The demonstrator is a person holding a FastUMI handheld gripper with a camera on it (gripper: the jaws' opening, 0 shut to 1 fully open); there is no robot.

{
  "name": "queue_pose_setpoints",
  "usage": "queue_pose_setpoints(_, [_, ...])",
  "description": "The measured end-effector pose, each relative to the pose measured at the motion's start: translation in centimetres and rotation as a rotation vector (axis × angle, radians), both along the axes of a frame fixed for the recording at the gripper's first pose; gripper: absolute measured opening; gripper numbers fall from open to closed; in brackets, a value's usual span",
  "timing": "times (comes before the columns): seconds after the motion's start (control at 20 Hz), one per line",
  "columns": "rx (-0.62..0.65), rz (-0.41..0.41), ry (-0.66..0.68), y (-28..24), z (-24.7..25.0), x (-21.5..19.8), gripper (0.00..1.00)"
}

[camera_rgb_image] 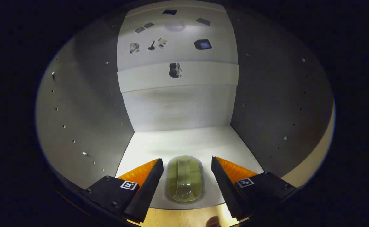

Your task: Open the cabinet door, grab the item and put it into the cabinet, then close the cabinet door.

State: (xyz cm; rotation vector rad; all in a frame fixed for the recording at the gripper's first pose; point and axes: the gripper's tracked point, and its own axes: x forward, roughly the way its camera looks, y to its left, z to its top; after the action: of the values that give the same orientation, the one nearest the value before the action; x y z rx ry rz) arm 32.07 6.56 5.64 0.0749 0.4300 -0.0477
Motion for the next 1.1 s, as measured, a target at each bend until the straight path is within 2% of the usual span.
queue_pose_setpoints(0.15, [-0.01,0.017,-0.11,0.6,3.4,-2.0,0.98])
queue_pose_setpoints(0.3, [-0.025,0.024,-0.253,1.1,7.8,-5.7,0.97])
queue_pose_setpoints(0.65, [-0.077,0.038,-0.517,1.6,16.3,-19.8,0.97])
queue_pose_setpoints(0.85, [-0.121,0.024,-0.594,-0.4,18.2,-28.2,0.98])
queue_pose_setpoints(1.1, [-0.138,0.024,-0.581,-3.8,17.4,-37.7,0.98])
